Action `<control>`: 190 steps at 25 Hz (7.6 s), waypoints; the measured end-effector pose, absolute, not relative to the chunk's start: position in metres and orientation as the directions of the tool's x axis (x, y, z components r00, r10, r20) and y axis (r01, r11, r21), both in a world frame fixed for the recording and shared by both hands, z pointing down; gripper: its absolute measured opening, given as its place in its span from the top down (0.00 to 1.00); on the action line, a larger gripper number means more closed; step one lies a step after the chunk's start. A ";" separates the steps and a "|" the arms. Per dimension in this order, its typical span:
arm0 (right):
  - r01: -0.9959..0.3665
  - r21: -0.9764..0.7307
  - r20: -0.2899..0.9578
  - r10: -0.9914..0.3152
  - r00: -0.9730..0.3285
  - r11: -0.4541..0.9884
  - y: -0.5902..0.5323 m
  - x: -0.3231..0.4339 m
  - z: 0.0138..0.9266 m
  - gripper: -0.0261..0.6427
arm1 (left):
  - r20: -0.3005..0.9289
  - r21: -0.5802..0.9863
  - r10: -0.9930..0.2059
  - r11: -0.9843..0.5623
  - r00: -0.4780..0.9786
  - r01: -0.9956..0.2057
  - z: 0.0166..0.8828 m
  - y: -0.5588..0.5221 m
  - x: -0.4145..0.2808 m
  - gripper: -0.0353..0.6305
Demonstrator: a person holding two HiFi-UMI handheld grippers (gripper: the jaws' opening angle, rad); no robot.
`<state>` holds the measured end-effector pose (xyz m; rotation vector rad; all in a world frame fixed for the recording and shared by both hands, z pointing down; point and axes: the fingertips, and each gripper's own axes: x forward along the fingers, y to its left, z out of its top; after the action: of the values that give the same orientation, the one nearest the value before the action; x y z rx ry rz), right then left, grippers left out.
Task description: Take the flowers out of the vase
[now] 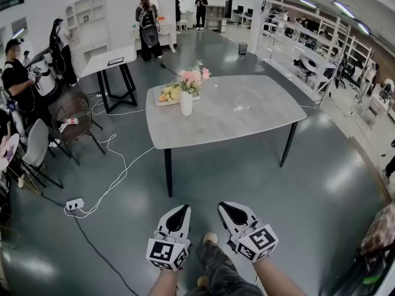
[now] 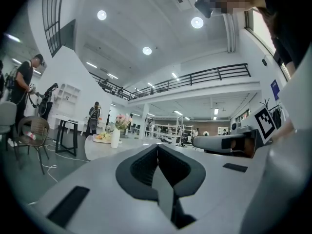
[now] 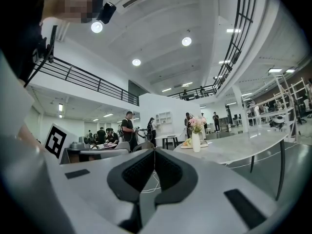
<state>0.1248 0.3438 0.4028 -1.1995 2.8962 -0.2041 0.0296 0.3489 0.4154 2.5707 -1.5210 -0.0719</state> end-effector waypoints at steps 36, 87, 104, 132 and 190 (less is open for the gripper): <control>-0.650 -0.118 0.065 -0.647 -0.760 0.751 0.039 0.083 0.414 0.93 | 0.059 0.156 -0.852 -0.507 0.520 -0.848 0.432 0.044 0.025 0.93; -0.912 -0.174 0.018 -0.925 -0.380 0.371 -0.195 0.015 0.463 0.64 | 0.070 0.084 -0.638 -0.762 0.767 -0.642 0.500 -0.230 -0.031 0.48; -0.867 -0.065 -0.148 -0.864 -0.481 0.494 -0.242 0.011 0.460 0.60 | 0.079 -0.004 -0.664 -0.746 0.744 -0.666 0.525 -0.264 -0.013 0.40; -0.846 0.007 -0.264 -0.815 -0.516 0.534 -0.251 0.009 0.417 0.89 | 0.118 -0.068 -0.689 -0.724 0.715 -0.686 0.530 -0.270 -0.009 0.48; -0.815 0.120 -0.184 -0.794 -0.579 0.567 -0.259 0.012 0.358 0.90 | 0.198 -0.050 -0.675 -0.731 0.710 -0.681 0.493 -0.255 -0.025 0.42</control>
<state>0.0119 -0.2592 0.3580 -1.3832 2.6828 0.2914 -0.0246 -0.2553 0.4931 2.8808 -1.1423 0.3167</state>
